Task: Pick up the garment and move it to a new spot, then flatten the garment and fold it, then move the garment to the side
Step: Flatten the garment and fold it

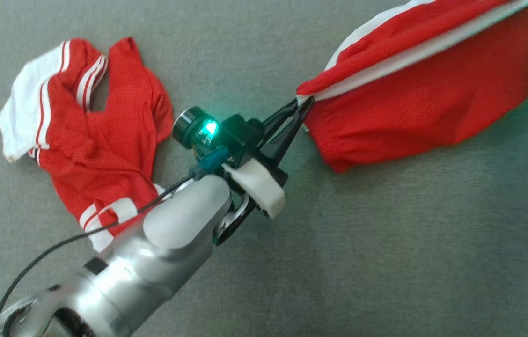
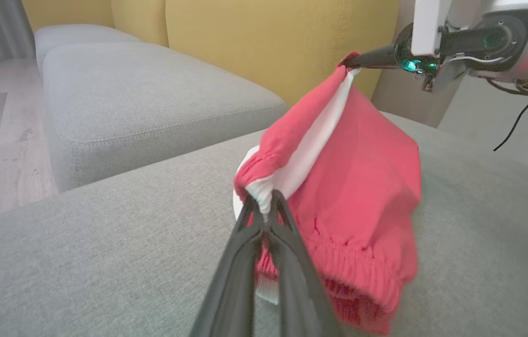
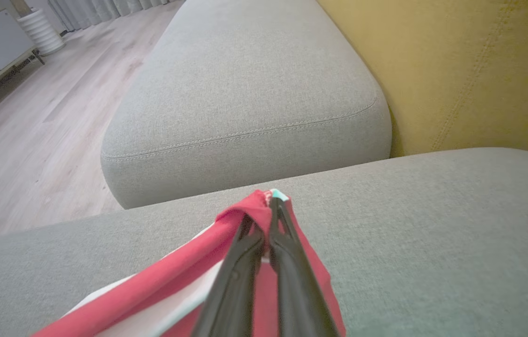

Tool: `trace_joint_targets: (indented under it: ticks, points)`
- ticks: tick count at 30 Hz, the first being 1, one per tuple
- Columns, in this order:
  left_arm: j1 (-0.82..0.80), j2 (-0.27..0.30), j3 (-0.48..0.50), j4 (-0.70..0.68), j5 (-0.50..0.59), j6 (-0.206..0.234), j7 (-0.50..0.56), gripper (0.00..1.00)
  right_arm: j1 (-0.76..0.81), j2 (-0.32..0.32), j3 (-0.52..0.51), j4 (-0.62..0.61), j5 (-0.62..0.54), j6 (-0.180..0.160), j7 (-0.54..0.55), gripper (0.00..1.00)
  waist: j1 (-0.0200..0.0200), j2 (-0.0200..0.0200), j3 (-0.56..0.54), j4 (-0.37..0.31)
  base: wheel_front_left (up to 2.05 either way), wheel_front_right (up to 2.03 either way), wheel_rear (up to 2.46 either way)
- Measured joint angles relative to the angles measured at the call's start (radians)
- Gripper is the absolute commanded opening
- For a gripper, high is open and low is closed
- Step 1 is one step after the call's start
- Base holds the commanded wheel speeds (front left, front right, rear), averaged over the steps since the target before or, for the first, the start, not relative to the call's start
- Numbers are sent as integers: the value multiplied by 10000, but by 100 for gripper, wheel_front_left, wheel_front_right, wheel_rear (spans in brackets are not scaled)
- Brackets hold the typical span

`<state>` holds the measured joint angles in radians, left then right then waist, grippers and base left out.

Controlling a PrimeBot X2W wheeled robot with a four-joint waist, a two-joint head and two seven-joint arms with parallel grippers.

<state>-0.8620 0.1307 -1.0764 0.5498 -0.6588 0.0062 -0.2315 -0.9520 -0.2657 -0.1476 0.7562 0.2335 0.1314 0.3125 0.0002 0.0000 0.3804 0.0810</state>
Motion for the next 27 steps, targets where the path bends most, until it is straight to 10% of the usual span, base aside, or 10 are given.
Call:
trace_joint_targets:
  ticks: [11,12,13,14,27]
  points:
    - [-600,-564,150,667,105,-159,-173,0,-1336,-174,-6,1615,-681,0,-892,0,0,0,1071,719,0,0,0]
    - [-605,-593,163,717,107,-163,-176,7,-1400,-192,-29,1730,-734,0,-1022,95,0,0,1140,767,0,0,0]
    - [-607,-627,188,769,105,-161,-176,46,-1471,-207,-54,1827,-792,0,-1179,100,0,0,1204,810,0,0,0]
    - [-623,-708,297,851,105,-155,-178,100,-1647,-232,-132,2071,-796,0,-1388,100,0,-1,1306,879,0,0,0]
    - [-523,-491,1816,639,571,330,-207,100,-2042,-242,92,2443,-36,0,-3480,100,-2,0,765,711,0,0,0]
